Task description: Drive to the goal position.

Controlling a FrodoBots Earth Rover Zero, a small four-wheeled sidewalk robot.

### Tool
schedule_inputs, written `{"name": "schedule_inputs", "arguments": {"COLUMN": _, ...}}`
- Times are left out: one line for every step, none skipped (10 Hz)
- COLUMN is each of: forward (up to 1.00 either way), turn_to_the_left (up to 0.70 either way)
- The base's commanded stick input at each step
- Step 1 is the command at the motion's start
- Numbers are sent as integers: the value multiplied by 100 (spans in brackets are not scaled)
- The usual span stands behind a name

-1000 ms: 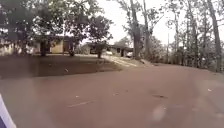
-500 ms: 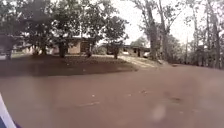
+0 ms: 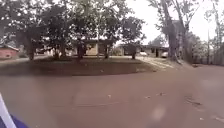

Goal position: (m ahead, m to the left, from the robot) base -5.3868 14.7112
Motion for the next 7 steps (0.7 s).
{"name": "schedule_inputs", "arguments": {"forward": 0, "turn_to_the_left": 70}}
{"name": "schedule_inputs", "arguments": {"forward": 0, "turn_to_the_left": 70}}
{"name": "schedule_inputs", "arguments": {"forward": 0, "turn_to_the_left": 70}}
{"name": "schedule_inputs", "arguments": {"forward": 0, "turn_to_the_left": 70}}
{"name": "schedule_inputs", "arguments": {"forward": 0, "turn_to_the_left": 70}}
{"name": "schedule_inputs", "arguments": {"forward": 0, "turn_to_the_left": 70}}
{"name": "schedule_inputs", "arguments": {"forward": 0, "turn_to_the_left": 70}}
